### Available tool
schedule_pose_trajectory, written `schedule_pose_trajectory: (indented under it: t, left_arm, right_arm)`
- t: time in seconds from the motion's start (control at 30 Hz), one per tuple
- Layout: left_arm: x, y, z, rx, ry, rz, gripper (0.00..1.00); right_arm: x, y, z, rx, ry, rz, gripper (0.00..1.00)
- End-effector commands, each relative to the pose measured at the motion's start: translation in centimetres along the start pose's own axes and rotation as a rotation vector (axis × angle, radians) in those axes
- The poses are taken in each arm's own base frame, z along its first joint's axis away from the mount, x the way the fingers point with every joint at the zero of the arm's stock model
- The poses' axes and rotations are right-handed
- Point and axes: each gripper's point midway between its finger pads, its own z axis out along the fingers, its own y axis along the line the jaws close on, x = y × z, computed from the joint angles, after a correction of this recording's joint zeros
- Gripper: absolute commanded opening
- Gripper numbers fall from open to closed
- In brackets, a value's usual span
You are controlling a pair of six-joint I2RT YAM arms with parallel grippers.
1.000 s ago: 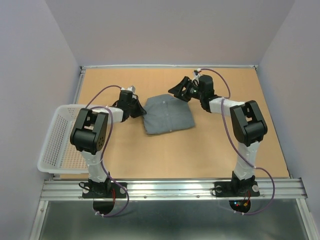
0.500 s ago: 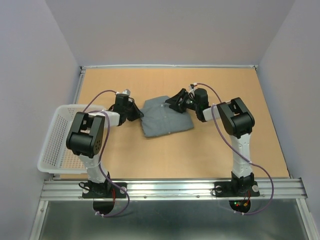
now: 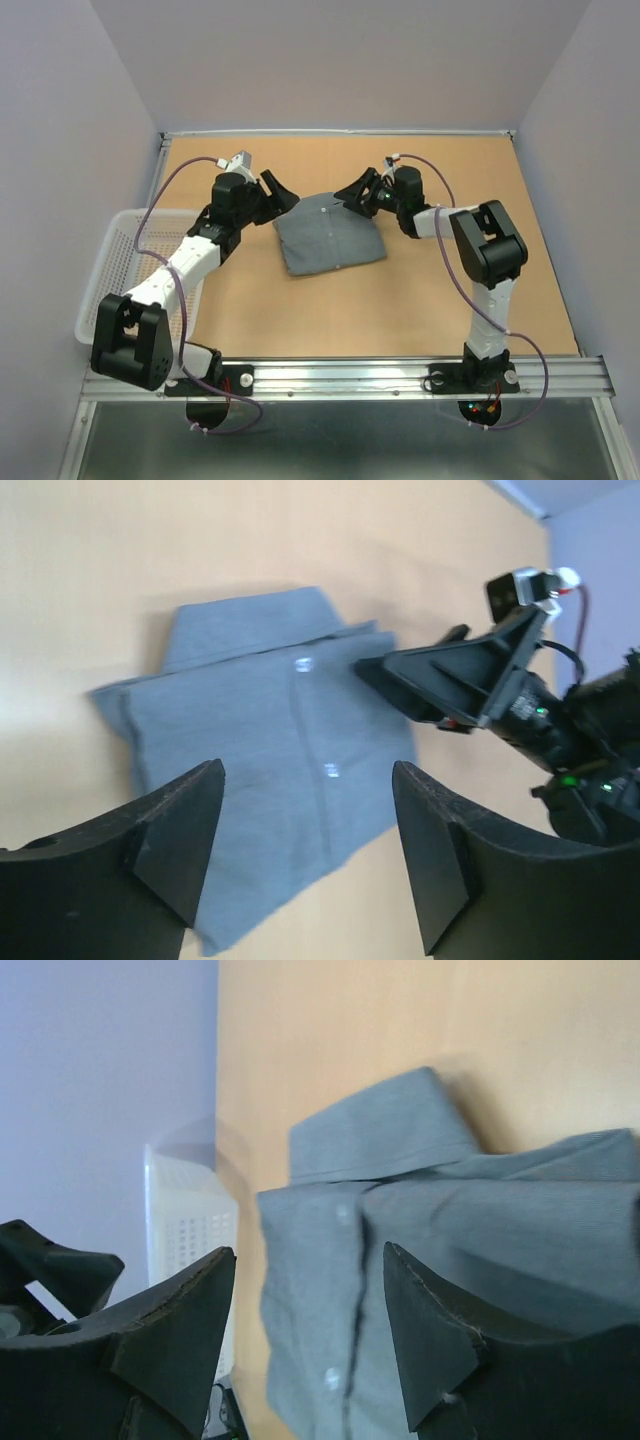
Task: Fold and stack the long sleeve shirts
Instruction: Fold the shirt
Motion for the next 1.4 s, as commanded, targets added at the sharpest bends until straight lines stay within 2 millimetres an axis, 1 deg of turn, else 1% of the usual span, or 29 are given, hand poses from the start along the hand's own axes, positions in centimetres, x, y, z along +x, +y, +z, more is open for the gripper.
schedule_pose_trajectory:
  t: [0.0, 0.03, 0.07, 0.1, 0.13, 0.17, 0.2, 0.23, 0.27, 0.33, 0.4, 0.43, 0.47, 0.57, 0.67, 0.73, 0.77, 0.8, 0.87, 0.93, 1.03, 1.07, 1.13, 1.17, 1.23, 1.27, 1.3, 1.33, 1.37]
  left_arm:
    - [1.7, -4.9, -1.6, 0.096, 0.028, -0.022, 0.74]
    - [2.8, -5.7, -1.7, 0.119, 0.052, -0.032, 0.67]
    - [3.7, -6.2, -1.6, 0.142, 0.065, -0.064, 0.64]
    - [5.6, -7.0, -1.4, 0.166, 0.100, -0.066, 0.57]
    - [6.5, -7.2, -1.1, 0.176, 0.115, -0.075, 0.54]
    - [7.4, -7.2, -0.8, 0.190, 0.122, -0.105, 0.52]
    - [8.3, -7.2, -0.5, 0.196, 0.135, -0.113, 0.50]
    - [8.8, -6.9, -0.1, 0.195, 0.143, -0.124, 0.44]
    - [9.6, -6.2, 0.9, 0.186, 0.154, -0.136, 0.41]
    - [10.2, -5.5, 2.0, 0.170, 0.161, -0.129, 0.39]
    - [11.5, -3.6, 3.5, 0.107, 0.181, -0.134, 0.37]
    - [12.2, -2.6, 4.0, 0.076, 0.193, -0.133, 0.37]
    - [12.9, -1.5, 4.2, 0.044, 0.201, -0.141, 0.36]
    - [14.2, 1.0, 4.2, -0.026, 0.206, -0.171, 0.34]
    - [16.6, 4.5, 3.0, -0.114, 0.238, -0.211, 0.33]
    - [16.8, 5.9, 2.3, -0.146, 0.231, -0.243, 0.32]
    - [17.0, 6.4, 1.9, -0.158, 0.231, -0.249, 0.32]
    - [17.5, 7.6, 1.3, -0.188, 0.232, -0.267, 0.32]
    - [17.4, 8.4, 0.3, -0.205, 0.219, -0.284, 0.32]
    - [16.7, 8.7, -0.1, -0.223, 0.194, -0.284, 0.33]
    - [14.4, 8.1, -0.7, -0.238, 0.138, -0.235, 0.36]
    - [13.8, 7.9, -1.2, -0.244, 0.128, -0.221, 0.40]
    - [12.3, 7.0, -1.4, -0.237, 0.097, -0.198, 0.43]
    - [11.4, 5.8, -1.7, -0.201, 0.081, -0.190, 0.43]
    - [11.0, 4.3, -1.9, -0.151, 0.080, -0.178, 0.43]
    - [10.8, 3.6, -2.1, -0.130, 0.077, -0.159, 0.43]
    - [10.9, 2.7, -2.0, -0.113, 0.086, -0.147, 0.43]
    - [11.4, 2.5, -2.0, -0.109, 0.104, -0.146, 0.43]
    - [12.1, 2.6, -1.8, -0.116, 0.129, -0.162, 0.43]
  right_arm:
    - [-1.8, 6.6, -3.0, -0.100, -0.051, -0.121, 0.67]
    - [-1.2, 6.8, -4.0, -0.097, -0.051, -0.111, 0.67]
    - [-1.0, 7.0, -4.6, -0.095, -0.057, -0.110, 0.66]
    - [-0.9, 7.7, -5.4, -0.105, -0.069, -0.111, 0.66]
    - [-0.5, 7.6, -5.9, -0.099, -0.072, -0.104, 0.66]
    - [0.5, 6.3, -6.4, -0.074, -0.062, -0.082, 0.66]
    - [0.8, 6.1, -6.6, -0.070, -0.060, -0.075, 0.66]
    - [1.3, 5.8, -6.8, -0.068, -0.053, -0.067, 0.65]
    - [2.3, 4.6, -7.1, -0.058, -0.037, -0.037, 0.63]
    - [3.2, 3.5, -7.4, -0.052, -0.035, -0.008, 0.62]
    - [4.4, 1.4, -7.4, -0.024, -0.027, 0.027, 0.60]
    - [4.6, 0.9, -7.4, -0.020, -0.027, 0.020, 0.59]
    - [5.3, -0.8, -7.1, 0.013, -0.016, 0.038, 0.59]
    - [6.7, -3.3, -7.3, 0.057, -0.001, 0.060, 0.58]
    - [7.7, -5.8, -7.9, 0.112, 0.003, 0.086, 0.57]
    - [8.2, -6.8, -8.6, 0.133, 0.002, 0.086, 0.57]
    - [8.2, -6.9, -8.8, 0.135, 0.001, 0.081, 0.57]
    - [8.1, -6.8, -9.0, 0.133, -0.002, 0.075, 0.57]
    - [8.5, -7.1, -9.5, 0.134, 0.007, 0.055, 0.57]
    - [8.3, -7.1, -9.8, 0.131, 0.007, 0.039, 0.57]
    - [7.5, -6.5, -10.8, 0.119, -0.017, 0.020, 0.57]
    - [6.8, -5.7, -11.2, 0.100, -0.036, 0.007, 0.57]
    - [6.5, -5.2, -11.7, 0.093, -0.041, -0.007, 0.57]
    - [5.9, -4.1, -12.0, 0.073, -0.047, -0.034, 0.57]
    - [5.3, -2.9, -11.9, 0.061, -0.036, -0.072, 0.57]
    - [5.4, -2.8, -12.1, 0.074, -0.024, -0.078, 0.57]
    - [4.9, -1.8, -12.4, 0.062, -0.040, -0.105, 0.57]
    - [4.7, -1.5, -12.6, 0.066, -0.043, -0.120, 0.57]
    - [4.6, -1.8, -12.7, 0.101, -0.039, -0.137, 0.57]
